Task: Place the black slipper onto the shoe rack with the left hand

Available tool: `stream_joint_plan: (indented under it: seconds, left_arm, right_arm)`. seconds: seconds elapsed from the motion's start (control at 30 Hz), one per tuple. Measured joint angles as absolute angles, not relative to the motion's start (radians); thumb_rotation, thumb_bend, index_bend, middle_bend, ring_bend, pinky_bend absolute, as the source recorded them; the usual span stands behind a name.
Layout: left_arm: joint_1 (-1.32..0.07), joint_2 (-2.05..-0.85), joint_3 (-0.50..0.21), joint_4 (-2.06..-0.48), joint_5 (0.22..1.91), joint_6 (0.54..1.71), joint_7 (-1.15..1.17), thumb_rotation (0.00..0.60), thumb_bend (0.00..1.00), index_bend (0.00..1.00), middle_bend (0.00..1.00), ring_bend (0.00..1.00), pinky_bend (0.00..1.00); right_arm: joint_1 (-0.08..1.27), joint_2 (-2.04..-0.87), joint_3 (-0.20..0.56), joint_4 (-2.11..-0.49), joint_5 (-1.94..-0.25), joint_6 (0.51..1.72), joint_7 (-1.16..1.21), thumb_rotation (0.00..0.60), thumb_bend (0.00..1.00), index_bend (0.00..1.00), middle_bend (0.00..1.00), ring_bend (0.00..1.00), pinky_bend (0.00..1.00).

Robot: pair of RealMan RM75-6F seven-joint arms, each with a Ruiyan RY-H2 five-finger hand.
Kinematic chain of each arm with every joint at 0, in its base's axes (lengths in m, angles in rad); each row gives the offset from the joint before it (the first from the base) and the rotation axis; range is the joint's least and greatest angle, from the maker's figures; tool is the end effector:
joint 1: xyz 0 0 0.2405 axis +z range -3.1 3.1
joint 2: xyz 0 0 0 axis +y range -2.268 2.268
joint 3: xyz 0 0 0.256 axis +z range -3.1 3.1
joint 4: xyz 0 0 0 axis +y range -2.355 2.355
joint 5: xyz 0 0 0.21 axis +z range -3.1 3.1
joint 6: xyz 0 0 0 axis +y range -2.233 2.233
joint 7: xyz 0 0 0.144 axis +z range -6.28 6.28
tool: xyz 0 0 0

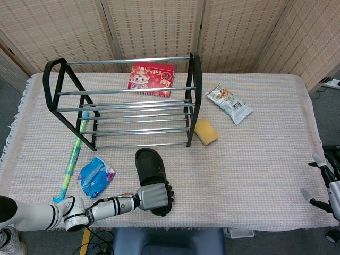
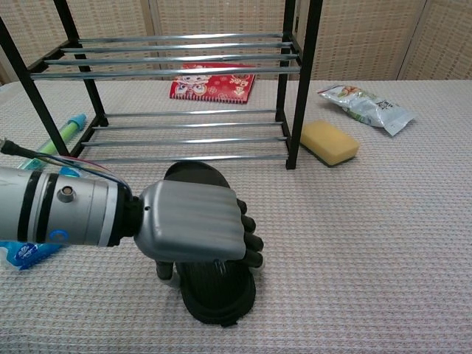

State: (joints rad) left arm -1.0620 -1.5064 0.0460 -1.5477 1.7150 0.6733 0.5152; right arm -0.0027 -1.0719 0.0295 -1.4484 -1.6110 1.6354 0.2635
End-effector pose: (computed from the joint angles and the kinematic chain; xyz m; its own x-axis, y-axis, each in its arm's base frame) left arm -0.0675 0.2727 -0.0692 0.8531 -0.2441 0.4612 -0.0760 -0.9326 -0.3529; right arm -0.3353 -0.1485 0.2002 0.3464 0.0800 0.9347 -0.9345 -0.0572 0.3513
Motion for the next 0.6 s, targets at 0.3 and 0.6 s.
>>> stream_joint_plan:
  seconds: [0.3, 0.6]
  left_arm:
    - [-1.039, -1.478, 0.059, -1.570, 1.729, 0.727, 0.511, 0.600, 0.22, 0.66, 0.67, 0.54, 0.52]
    - [-0.977, -1.376, 0.074, -1.694, 1.726, 0.798, 0.601, 0.600, 0.23, 0.69, 0.70, 0.58, 0.56]
  right_arm:
    - [-0.007, -1.073, 0.031, -1.454, -1.614, 1.646, 0.255, 0.600, 0.24, 0.04, 0.27, 0.10, 0.15]
    - [-0.007, -1.077, 0.033, -1.465, -1.629, 1.659, 0.239, 0.600, 0.24, 0.04, 0.27, 0.10, 0.15]
